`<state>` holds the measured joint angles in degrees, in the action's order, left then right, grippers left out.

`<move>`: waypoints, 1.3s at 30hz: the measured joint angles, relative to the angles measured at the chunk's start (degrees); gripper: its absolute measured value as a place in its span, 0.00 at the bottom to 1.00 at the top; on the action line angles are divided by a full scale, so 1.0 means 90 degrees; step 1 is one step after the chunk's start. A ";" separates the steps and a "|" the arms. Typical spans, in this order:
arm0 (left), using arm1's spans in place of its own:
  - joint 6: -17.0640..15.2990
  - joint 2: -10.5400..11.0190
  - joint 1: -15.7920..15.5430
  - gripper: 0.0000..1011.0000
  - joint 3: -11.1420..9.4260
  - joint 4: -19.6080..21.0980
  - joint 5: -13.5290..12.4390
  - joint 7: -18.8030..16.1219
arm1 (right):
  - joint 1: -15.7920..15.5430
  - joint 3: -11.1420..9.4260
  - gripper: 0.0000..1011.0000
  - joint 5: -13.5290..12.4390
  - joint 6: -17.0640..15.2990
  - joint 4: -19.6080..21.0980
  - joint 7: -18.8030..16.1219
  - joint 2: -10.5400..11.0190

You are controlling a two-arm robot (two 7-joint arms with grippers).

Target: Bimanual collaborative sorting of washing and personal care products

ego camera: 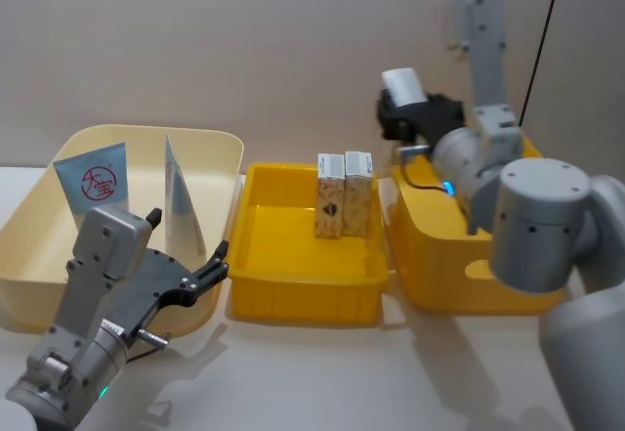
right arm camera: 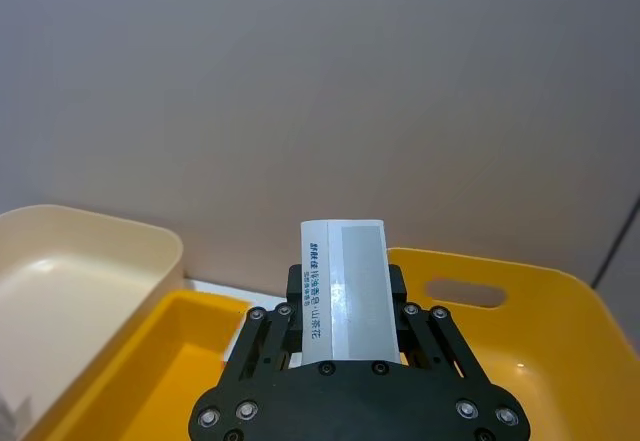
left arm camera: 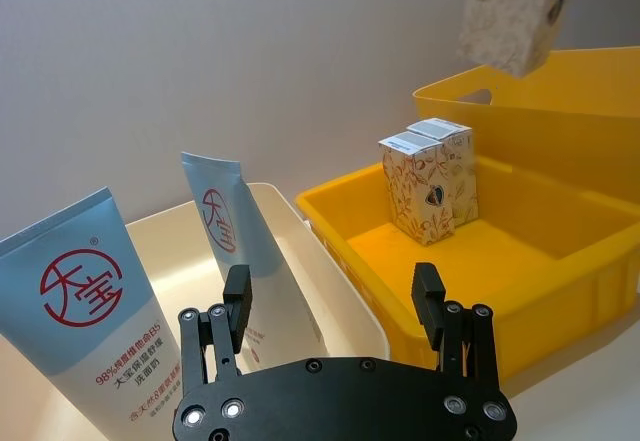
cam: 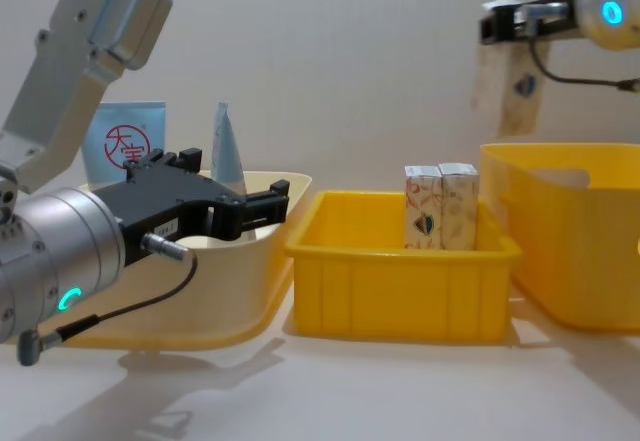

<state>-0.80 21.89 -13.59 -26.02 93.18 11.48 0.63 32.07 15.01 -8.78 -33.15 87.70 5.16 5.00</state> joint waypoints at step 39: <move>0.0000 0.0000 0.0000 0.99 0.0000 0.0000 0.0000 0.0000 | -0.0134 -0.1377 0.99 0.0289 -0.0016 -0.0722 0.0813 0.0554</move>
<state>-0.80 21.89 -13.59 -26.03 93.18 11.48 0.63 30.87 2.62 -6.18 -33.29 81.21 12.48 9.99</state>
